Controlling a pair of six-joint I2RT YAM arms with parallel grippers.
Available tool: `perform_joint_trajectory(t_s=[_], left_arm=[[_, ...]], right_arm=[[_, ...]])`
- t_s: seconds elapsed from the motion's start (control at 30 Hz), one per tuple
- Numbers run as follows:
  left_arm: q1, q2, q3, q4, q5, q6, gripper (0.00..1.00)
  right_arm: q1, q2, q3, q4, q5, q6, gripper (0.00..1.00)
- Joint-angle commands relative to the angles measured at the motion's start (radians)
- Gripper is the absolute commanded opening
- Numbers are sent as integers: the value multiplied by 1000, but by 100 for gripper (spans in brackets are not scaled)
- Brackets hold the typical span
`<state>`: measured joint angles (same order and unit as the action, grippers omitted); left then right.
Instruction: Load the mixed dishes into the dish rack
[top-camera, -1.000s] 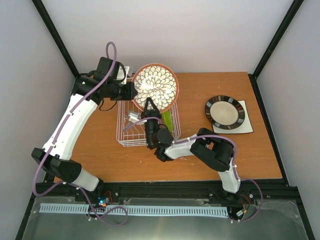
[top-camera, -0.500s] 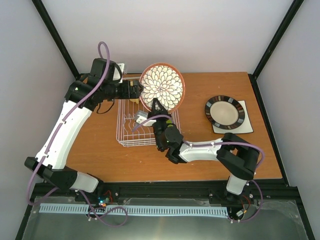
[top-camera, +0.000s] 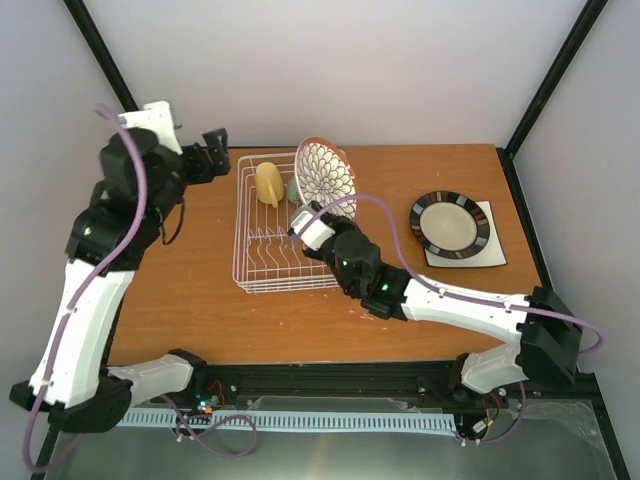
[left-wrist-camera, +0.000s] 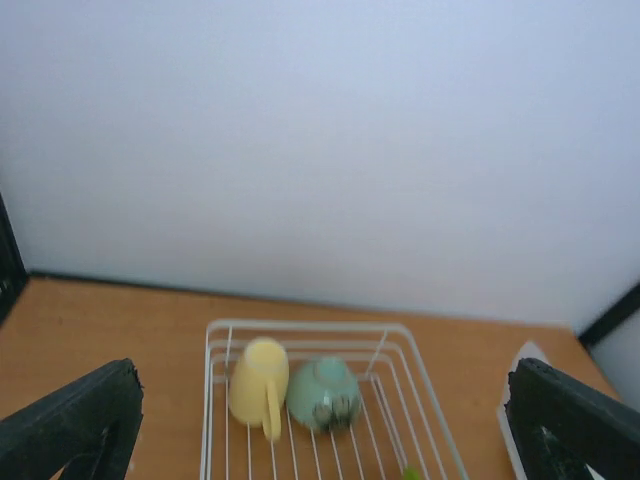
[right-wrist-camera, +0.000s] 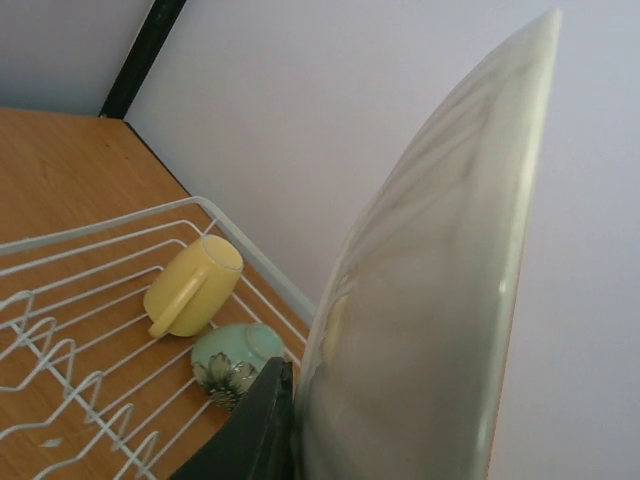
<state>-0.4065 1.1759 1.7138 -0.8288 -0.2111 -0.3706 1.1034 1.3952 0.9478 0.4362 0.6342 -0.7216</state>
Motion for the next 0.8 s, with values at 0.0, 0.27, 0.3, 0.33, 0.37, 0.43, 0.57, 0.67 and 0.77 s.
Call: perform_joint_trajectory(t_s=[0.0, 0.27, 0.3, 0.33, 0.37, 0.43, 0.57, 0.67, 0.77], left_arm=[[2, -55, 3, 134, -182, 57, 100], [20, -93, -112, 160, -281, 88, 100], [41, -100, -133, 165, -263, 83, 100], [67, -106, -154, 172, -231, 82, 100], [98, -110, -172, 175, -200, 80, 100], [165, -116, -205, 175, -131, 73, 100], [295, -116, -266, 186, 39, 59, 100], [340, -117, -304, 196, 92, 54, 100], [353, -128, -331, 217, 90, 58, 100]], right_arm=[[-36, -66, 97, -115, -89, 232, 3], [-186, -86, 248, -403, -506, 658, 3], [-209, -83, 264, -427, -563, 702, 3], [-228, -84, 275, -439, -596, 746, 3], [-245, -86, 285, -452, -632, 778, 3], [-271, -94, 298, -463, -689, 835, 3], [-306, -96, 328, -489, -761, 944, 3], [-315, -93, 327, -483, -770, 1041, 3], [-315, -97, 300, -446, -765, 1139, 3]])
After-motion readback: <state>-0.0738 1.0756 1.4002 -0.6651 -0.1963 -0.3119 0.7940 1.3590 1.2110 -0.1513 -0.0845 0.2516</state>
